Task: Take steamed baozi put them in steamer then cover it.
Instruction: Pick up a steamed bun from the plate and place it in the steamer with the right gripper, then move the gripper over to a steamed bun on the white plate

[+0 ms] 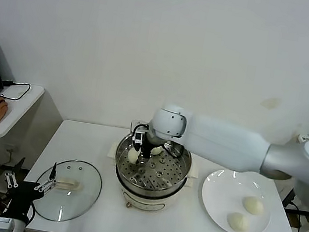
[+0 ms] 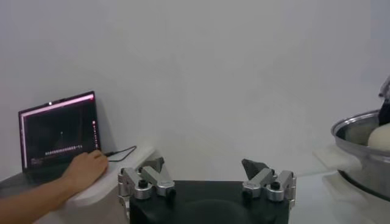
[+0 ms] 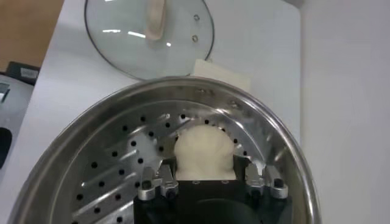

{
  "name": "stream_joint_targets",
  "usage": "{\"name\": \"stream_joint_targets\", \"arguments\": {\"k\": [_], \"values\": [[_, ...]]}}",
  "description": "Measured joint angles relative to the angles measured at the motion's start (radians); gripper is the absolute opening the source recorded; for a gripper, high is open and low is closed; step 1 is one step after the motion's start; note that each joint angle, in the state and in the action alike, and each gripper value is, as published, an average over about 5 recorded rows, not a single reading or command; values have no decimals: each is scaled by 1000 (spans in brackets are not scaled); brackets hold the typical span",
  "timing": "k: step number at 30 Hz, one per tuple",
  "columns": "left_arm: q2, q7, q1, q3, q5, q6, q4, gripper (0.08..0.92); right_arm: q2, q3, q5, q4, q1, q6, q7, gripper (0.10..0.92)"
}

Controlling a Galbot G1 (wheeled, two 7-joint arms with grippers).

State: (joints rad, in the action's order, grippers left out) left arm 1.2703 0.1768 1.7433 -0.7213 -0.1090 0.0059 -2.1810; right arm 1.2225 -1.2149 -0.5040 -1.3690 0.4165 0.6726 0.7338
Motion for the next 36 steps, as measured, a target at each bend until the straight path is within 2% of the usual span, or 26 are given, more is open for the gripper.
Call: {"name": "stream_joint_targets", "arguments": {"k": [7,15,19,26,36], "values": [[2,0,-1,4,0,-1,1,823,26,5,-2,39,-22,7,-6,597],[3,0,-1,4,-1,-1,-3,823,5,16,1,22,4,2,27,794],[0,0,-1,3,-1,-1,-6,823,-42,22,21,-11,48,-20,80,821],[-8,0,0,0,-9,-1,-6,823,-209,21,84,-113,140,-112,211,823],[-2,0,-2,23,5,-2,-6,823,-575,14,235,-304,162,-282,364,823]]}}
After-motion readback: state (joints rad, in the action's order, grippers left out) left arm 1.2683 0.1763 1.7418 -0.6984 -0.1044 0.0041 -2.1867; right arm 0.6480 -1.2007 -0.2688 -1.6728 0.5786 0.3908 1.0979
